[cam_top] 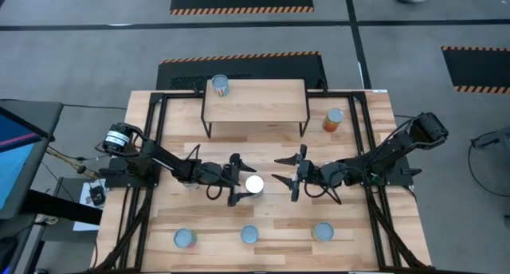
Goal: Pick and place cans onto a shelf
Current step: Put the canned cherries on the shelf
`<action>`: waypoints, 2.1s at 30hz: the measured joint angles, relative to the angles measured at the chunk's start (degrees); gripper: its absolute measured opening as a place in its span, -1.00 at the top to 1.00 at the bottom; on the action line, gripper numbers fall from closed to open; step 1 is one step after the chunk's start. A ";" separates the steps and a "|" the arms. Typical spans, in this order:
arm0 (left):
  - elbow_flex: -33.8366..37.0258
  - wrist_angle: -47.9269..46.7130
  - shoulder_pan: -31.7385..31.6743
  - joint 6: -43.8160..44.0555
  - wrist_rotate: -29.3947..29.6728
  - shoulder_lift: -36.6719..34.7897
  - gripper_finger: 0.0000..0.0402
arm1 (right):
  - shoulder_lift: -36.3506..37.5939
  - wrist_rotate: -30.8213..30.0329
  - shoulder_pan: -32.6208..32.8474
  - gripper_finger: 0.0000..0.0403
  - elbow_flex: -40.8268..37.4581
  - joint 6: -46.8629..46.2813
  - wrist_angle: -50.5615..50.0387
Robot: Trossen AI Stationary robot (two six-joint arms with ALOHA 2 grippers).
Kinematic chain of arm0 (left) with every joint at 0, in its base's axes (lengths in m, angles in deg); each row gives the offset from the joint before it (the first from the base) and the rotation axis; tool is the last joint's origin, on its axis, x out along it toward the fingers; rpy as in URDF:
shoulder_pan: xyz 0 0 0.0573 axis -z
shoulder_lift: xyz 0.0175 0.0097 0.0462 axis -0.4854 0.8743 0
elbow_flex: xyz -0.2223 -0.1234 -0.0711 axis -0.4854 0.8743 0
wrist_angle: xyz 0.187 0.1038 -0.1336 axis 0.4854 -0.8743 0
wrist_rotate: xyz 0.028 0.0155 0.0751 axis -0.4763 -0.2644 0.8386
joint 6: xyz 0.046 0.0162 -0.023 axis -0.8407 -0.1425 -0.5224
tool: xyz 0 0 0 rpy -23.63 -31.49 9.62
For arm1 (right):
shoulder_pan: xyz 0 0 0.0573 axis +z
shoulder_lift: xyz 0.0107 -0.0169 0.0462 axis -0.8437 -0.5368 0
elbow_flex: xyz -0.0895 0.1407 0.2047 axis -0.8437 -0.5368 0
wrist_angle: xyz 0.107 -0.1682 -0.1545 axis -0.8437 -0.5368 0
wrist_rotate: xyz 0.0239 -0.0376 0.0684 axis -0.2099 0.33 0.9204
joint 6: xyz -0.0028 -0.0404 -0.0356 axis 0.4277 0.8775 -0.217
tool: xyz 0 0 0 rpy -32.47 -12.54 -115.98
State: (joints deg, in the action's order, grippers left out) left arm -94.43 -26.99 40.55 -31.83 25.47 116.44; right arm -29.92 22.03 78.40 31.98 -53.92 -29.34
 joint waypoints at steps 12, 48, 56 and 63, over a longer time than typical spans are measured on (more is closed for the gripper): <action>-4.72 -0.13 0.42 -0.19 -1.17 7.96 -0.83 | 0.00 0.00 0.13 -0.27 0.00 -0.12 -1.22; -12.97 -36.41 -4.90 0.75 31.39 -25.07 -0.42 | 3.72 -0.35 0.87 -0.27 0.04 -4.12 -3.24; -20.29 -43.09 -19.33 -1.87 26.41 -25.13 -0.45 | 3.98 -0.35 0.85 -0.27 0.02 -5.66 -5.52; -20.82 -33.76 -34.56 2.73 14.29 -22.34 -0.44 | 3.98 -0.38 -0.42 -0.27 0.02 -6.75 -6.23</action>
State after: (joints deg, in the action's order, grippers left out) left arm -115.25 -60.75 5.98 -29.09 39.76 94.10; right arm -25.94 21.65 77.98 32.00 -60.68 -35.57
